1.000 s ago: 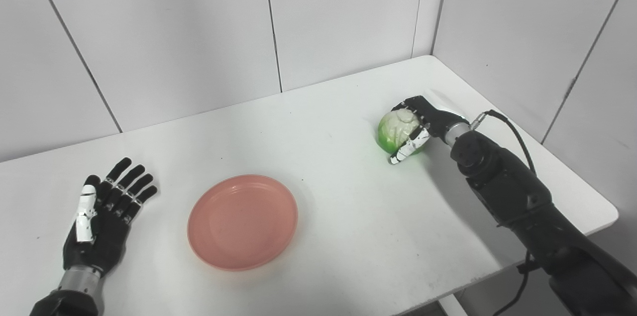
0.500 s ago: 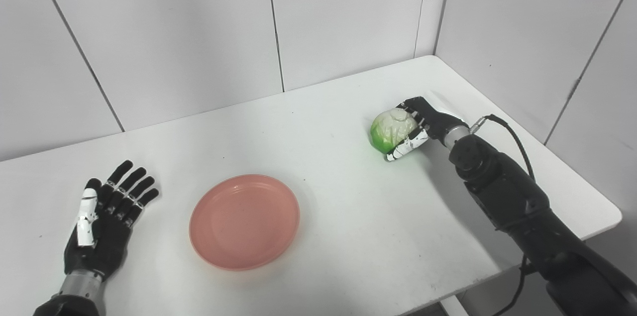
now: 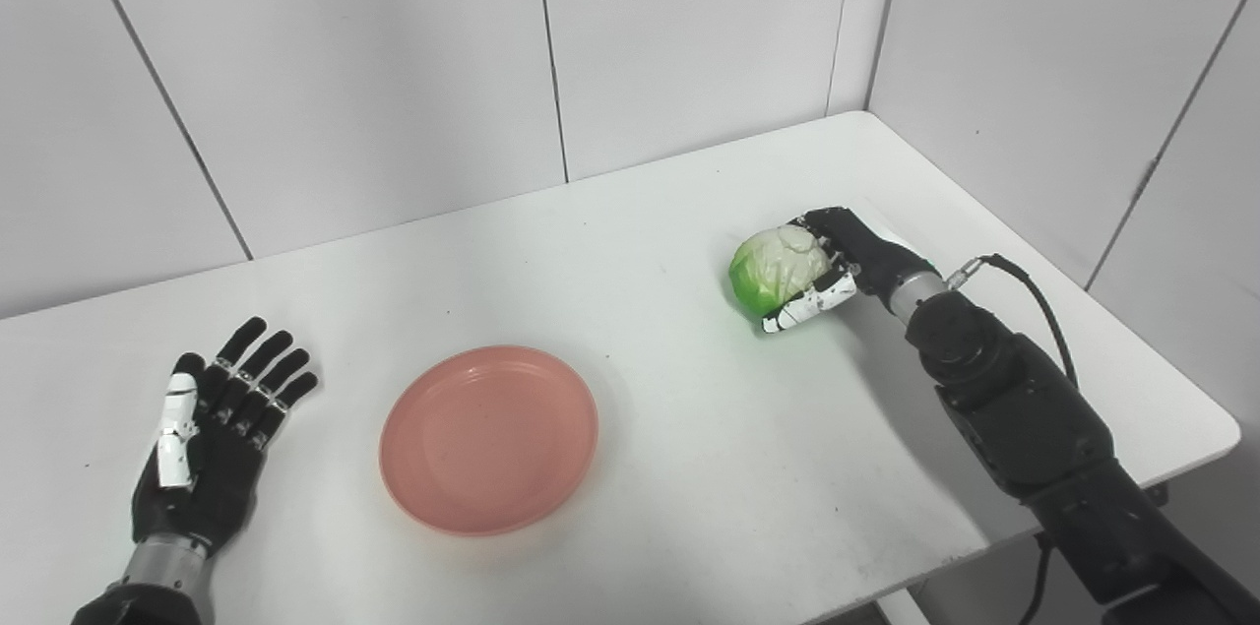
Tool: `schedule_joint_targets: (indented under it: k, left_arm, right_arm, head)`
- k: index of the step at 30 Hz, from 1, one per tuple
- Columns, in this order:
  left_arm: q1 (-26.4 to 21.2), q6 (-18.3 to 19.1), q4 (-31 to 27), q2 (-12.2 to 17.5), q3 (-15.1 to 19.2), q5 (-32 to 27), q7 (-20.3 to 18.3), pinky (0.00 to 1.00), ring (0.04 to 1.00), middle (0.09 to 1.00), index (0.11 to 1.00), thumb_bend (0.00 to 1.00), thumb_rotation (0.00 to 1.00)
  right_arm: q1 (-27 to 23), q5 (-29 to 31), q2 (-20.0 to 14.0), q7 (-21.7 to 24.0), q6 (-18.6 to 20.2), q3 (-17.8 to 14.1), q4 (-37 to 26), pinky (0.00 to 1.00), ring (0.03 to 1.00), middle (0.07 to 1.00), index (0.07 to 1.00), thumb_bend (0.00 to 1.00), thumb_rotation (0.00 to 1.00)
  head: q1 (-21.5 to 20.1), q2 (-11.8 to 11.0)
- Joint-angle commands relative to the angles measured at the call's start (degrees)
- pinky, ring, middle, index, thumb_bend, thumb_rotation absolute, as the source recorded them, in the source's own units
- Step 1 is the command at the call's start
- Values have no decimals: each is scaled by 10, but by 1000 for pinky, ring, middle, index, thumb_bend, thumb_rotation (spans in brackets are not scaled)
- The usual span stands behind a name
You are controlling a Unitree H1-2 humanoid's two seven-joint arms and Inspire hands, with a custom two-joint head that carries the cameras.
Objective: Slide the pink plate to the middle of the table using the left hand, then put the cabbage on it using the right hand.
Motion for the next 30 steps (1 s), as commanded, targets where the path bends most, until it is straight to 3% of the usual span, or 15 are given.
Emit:
schedule_joint_targets:
  k: [1, 8, 15, 30]
  left_arm:
    - [26, 22, 17, -9, -7, 9, 5, 793, 810, 817, 810, 553, 868]
    - [28, 25, 10, -17, -7, 8, 13, 783, 805, 813, 807, 545, 873]
    - [34, 34, -15, -35, -10, 10, 35, 785, 806, 815, 806, 533, 875]
    - [63, 79, -127, -99, -39, 46, 139, 851, 851, 852, 834, 500, 945]
  right_arm:
    - [-19, 12, -5, -3, 0, -15, -31, 392, 449, 461, 522, 525, 0]
    - [-29, 12, 4, 14, 21, -4, -82, 387, 451, 468, 512, 527, 0]
    - [-48, -21, 10, 36, 38, 36, -128, 410, 462, 464, 517, 526, 0]
    - [-99, -44, 92, 81, 12, 136, -151, 412, 462, 467, 512, 526, 0]
  head:
    - [2, 0]
    - [17, 0]
    - [54, -2]
    - [159, 2]
